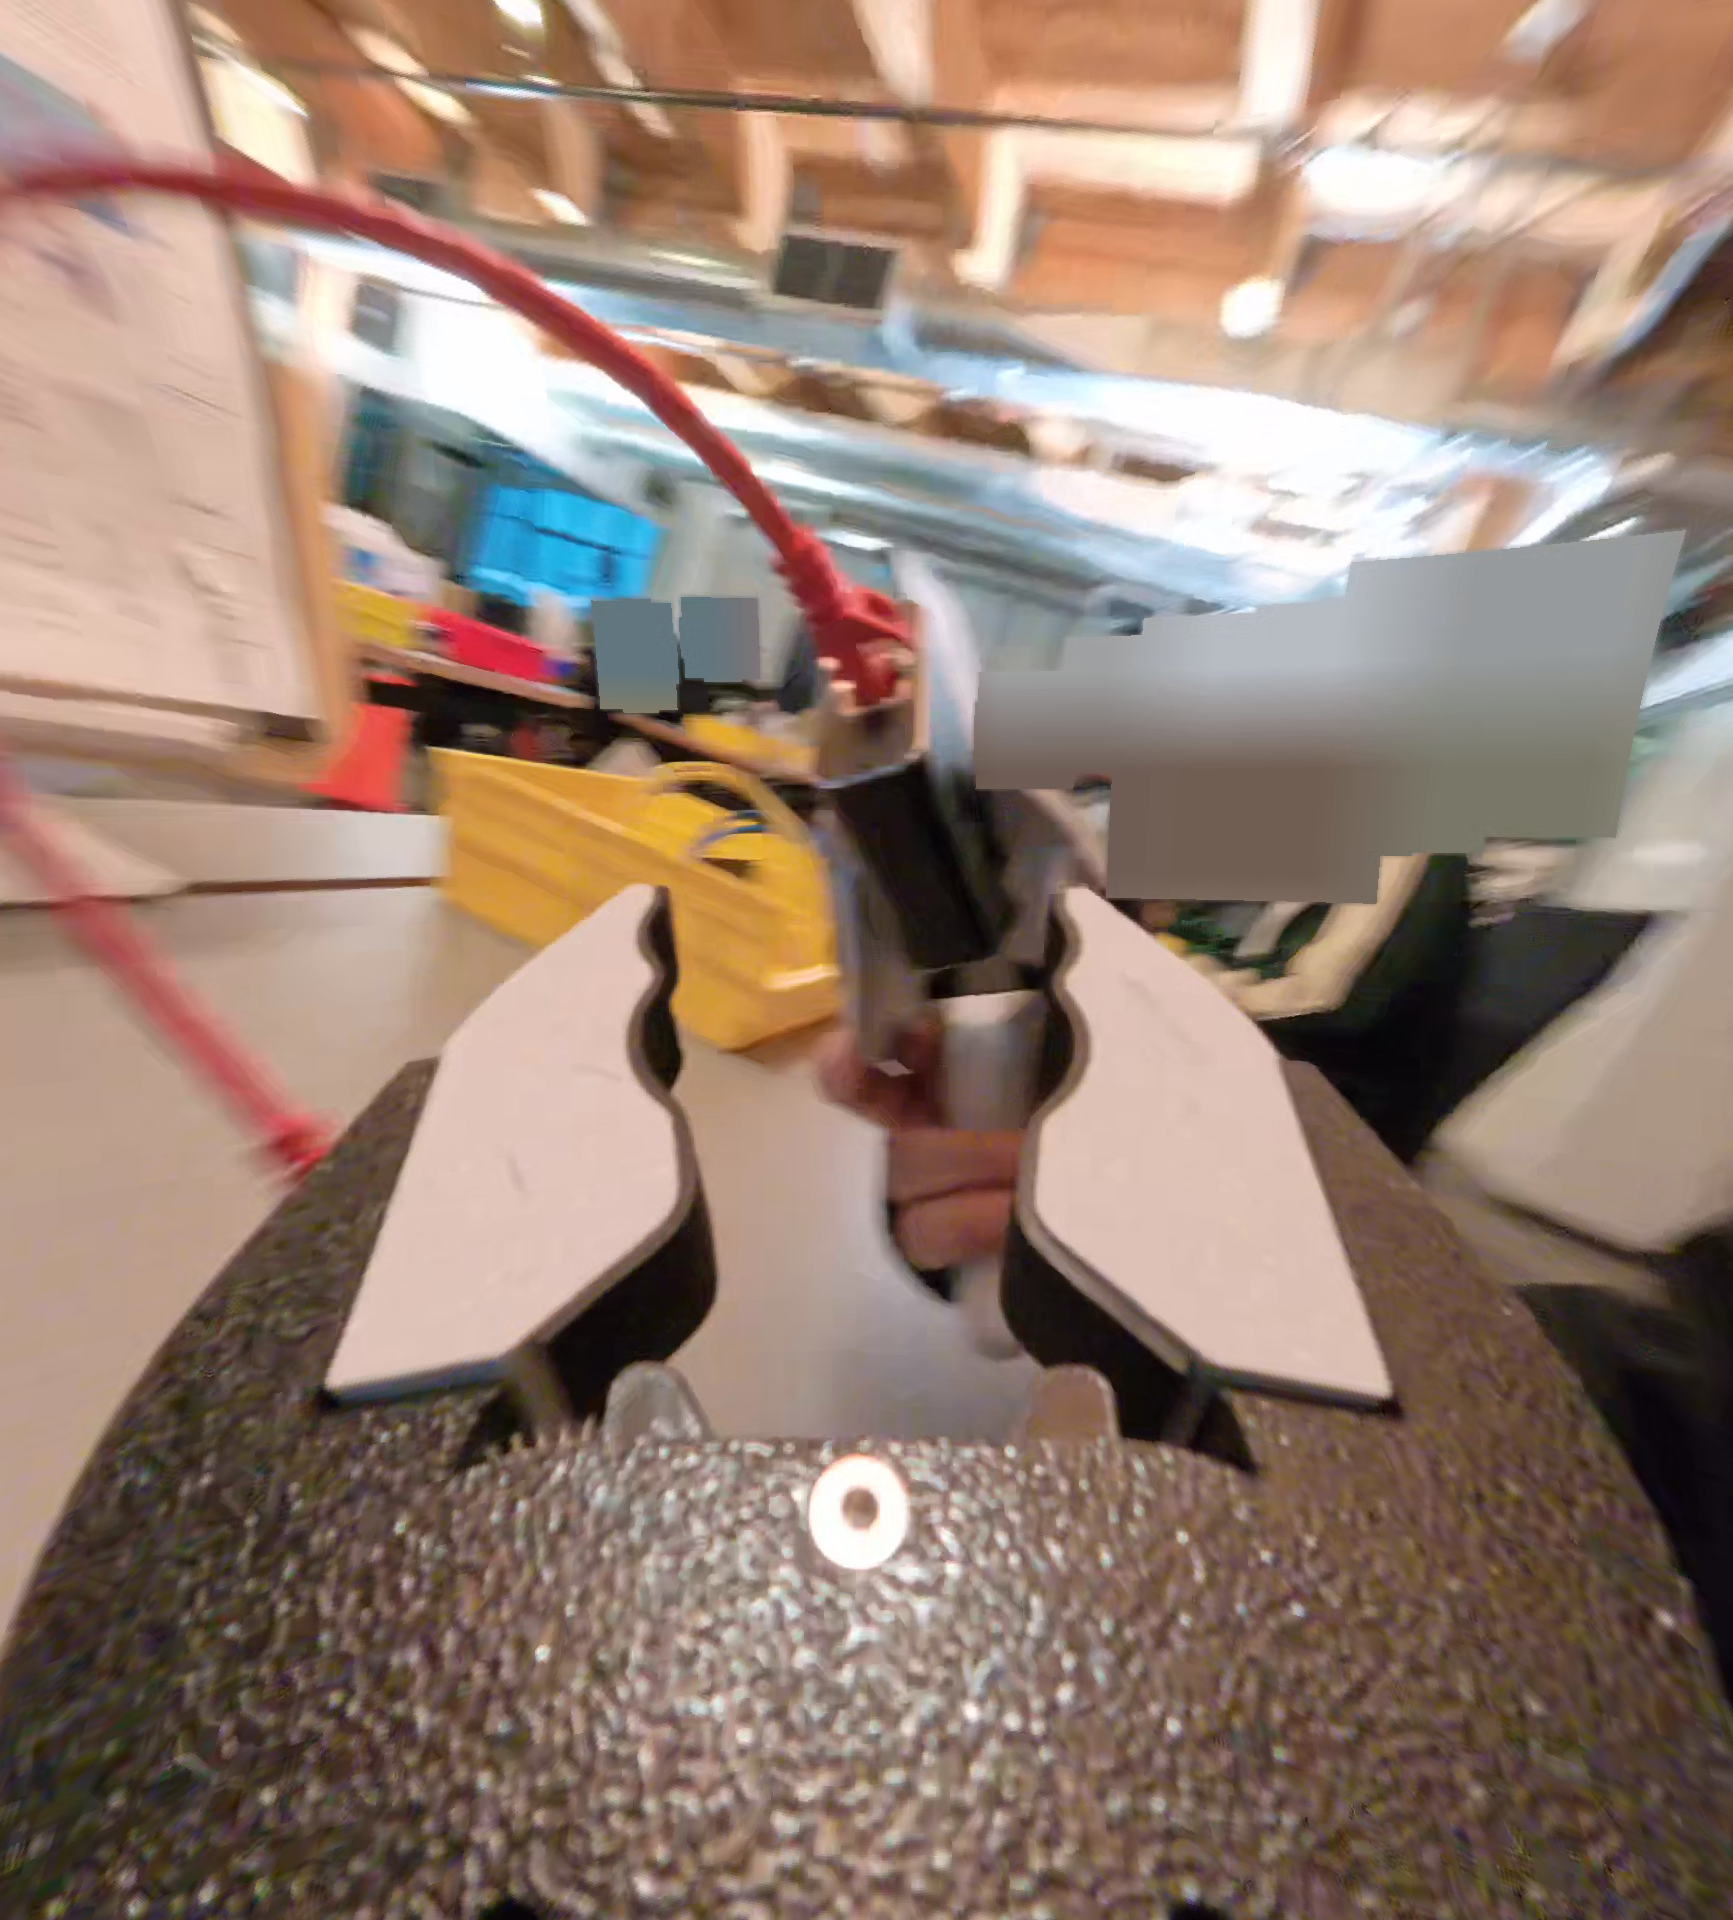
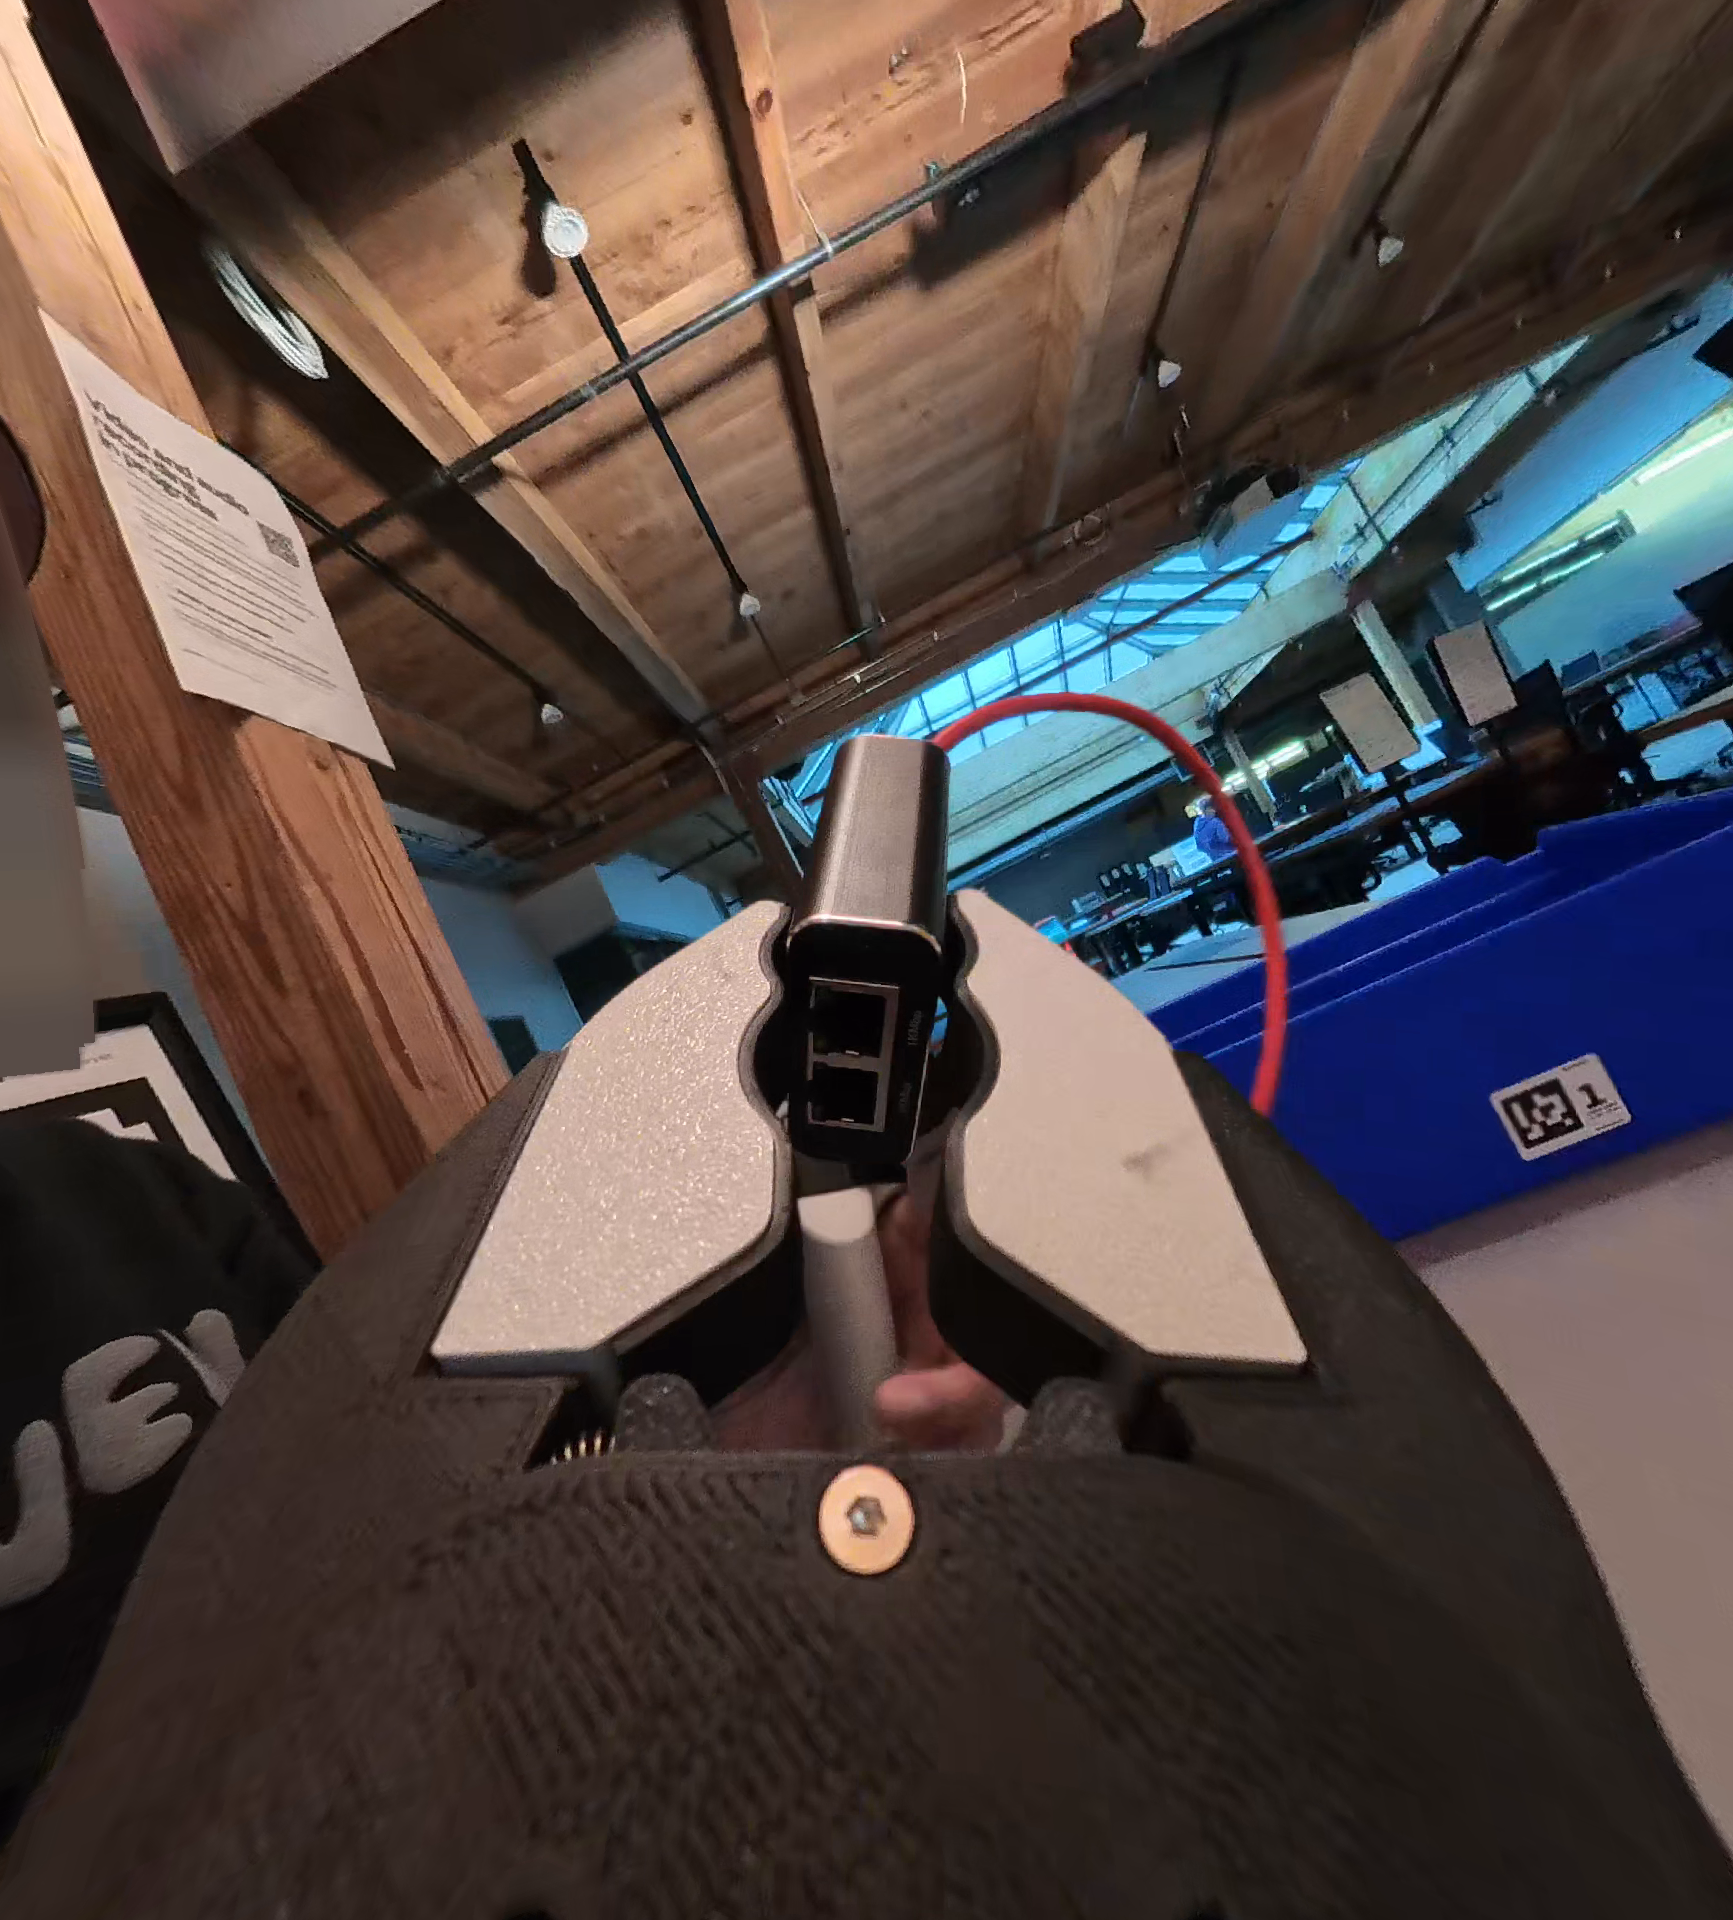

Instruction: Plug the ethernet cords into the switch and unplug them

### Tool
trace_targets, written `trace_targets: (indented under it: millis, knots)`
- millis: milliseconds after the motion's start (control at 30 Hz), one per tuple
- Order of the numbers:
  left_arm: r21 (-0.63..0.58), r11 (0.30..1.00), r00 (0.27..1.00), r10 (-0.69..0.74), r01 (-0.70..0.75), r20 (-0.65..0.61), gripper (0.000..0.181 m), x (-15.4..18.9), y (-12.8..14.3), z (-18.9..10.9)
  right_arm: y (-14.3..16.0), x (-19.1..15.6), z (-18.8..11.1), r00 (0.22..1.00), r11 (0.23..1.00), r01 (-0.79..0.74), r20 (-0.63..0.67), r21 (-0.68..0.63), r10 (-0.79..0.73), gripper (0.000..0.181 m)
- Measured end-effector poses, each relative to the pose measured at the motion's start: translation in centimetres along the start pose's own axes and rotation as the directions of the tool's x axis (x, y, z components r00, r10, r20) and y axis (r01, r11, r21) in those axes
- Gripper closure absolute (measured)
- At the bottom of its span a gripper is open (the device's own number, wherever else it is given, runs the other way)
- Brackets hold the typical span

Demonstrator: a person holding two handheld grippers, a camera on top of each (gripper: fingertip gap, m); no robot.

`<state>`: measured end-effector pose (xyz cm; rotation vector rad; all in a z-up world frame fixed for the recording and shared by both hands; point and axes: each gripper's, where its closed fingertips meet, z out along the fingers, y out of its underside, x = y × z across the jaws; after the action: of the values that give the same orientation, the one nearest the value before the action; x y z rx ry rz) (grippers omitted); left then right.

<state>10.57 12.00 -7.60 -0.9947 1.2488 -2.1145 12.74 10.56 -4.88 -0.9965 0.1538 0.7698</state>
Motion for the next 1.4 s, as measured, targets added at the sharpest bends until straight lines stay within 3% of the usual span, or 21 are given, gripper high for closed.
trace_targets:
  millis: [67,133,300,400,467,533,600,667,767,867,900,933,967,1033,1100,1200,1300,1400]
  knots:
    - [0.027,0.993,0.988,-0.115,0.118,-0.099,0.135,1.1,0.1,0.1,0.9,-0.1,0.4,1.000,1.000,0.007,-0.003,-0.003,-0.007,0.156]
    - [0.010,0.990,0.981,-0.141,0.143,-0.134,0.158,1.3,0.5,0.0,1.7,-0.9,0.6,0.999,1.000,0.005,0.053,-0.006,-0.005,0.156]
    - [-0.053,0.993,0.980,-0.111,0.104,-0.166,0.159,1.0,0.7,-0.7,2.7,-1.0,0.8,0.998,0.999,0.015,0.061,-0.046,-0.013,0.156]
    - [-0.204,0.977,0.977,-0.102,0.062,-0.189,0.159,0.9,1.2,-1.4,3.8,-0.7,-0.1,0.993,0.957,0.115,0.062,-0.265,-0.102,0.155]
    - [-0.303,0.952,0.969,-0.111,0.040,-0.222,0.159,1.2,1.3,-2.2,3.7,-1.1,-1.0,0.962,0.881,0.272,0.091,-0.386,-0.257,0.132]
    - [-0.426,0.904,0.963,-0.152,0.045,-0.221,0.159,1.2,1.8,-3.2,3.8,-1.3,-2.0,0.848,0.703,0.505,0.137,-0.501,-0.512,0.107]
    - [-0.500,0.863,0.960,-0.193,0.068,-0.201,0.159,0.9,2.3,-4.0,4.3,-1.8,-2.7,0.665,0.464,0.698,0.252,-0.546,-0.703,0.101]
    - [-0.554,0.824,0.933,-0.284,0.119,-0.223,0.159,1.4,2.7,-4.7,5.0,-2.2,-2.6,0.483,0.264,0.807,0.331,-0.529,-0.811,0.092]
    - [-0.615,0.773,0.890,-0.380,0.157,-0.250,0.159,2.1,3.6,-5.4,6.3,-2.2,-1.8,0.303,0.073,0.862,0.395,-0.501,-0.867,0.088]
    - [-0.646,0.749,0.862,-0.417,0.147,-0.288,0.159,2.9,4.1,-5.8,8.7,-1.8,-2.1,0.288,-0.009,0.856,0.491,-0.517,-0.822,0.086]
    - [-0.653,0.744,0.857,-0.421,0.140,-0.297,0.159,3.1,4.2,-5.9,9.2,-1.6,-2.2,0.271,-0.041,0.856,0.515,-0.515,-0.813,0.094]
    - [-0.660,0.739,0.859,-0.420,0.136,-0.294,0.159,3.1,4.3,-5.9,9.3,-1.5,-2.2,0.234,-0.076,0.863,0.528,-0.500,-0.816,0.108]
    - [-0.666,0.734,0.862,-0.417,0.133,-0.288,0.159,3.0,4.5,-6.0,9.5,-1.4,-2.3,0.212,-0.102,0.866,0.544,-0.490,-0.811,0.111]
    - [-0.663,0.736,0.869,-0.413,0.141,-0.273,0.159,2.7,4.5,-5.9,9.6,-1.0,-2.5,0.222,-0.119,0.851,0.556,-0.511,-0.801,0.112]
    - [-0.611,0.775,0.888,-0.384,0.160,-0.255,0.159,2.0,3.7,-5.3,8.8,-0.2,-2.1,0.167,-0.172,0.819,0.515,-0.547,-0.840,0.112]
    - [-0.438,0.882,0.944,-0.276,0.175,-0.179,0.158,0.1,1.4,-3.9,6.7,1.0,-1.1,0.036,-0.218,0.769,0.382,-0.600,-0.923,0.112]
    - [-0.233,0.962,0.987,-0.155,0.141,-0.044,0.134,-1.7,-1.1,-2.8,3.6,3.2,-1.1,-0.171,-0.289,0.631,0.234,-0.720,-0.957,0.112]
    - [-0.271,0.962,0.994,0.061,-0.035,0.086,0.114,-2.3,0.0,-2.0,2.3,3.9,-1.5,-0.285,-0.294,0.541,0.157,-0.788,-0.946,0.112]
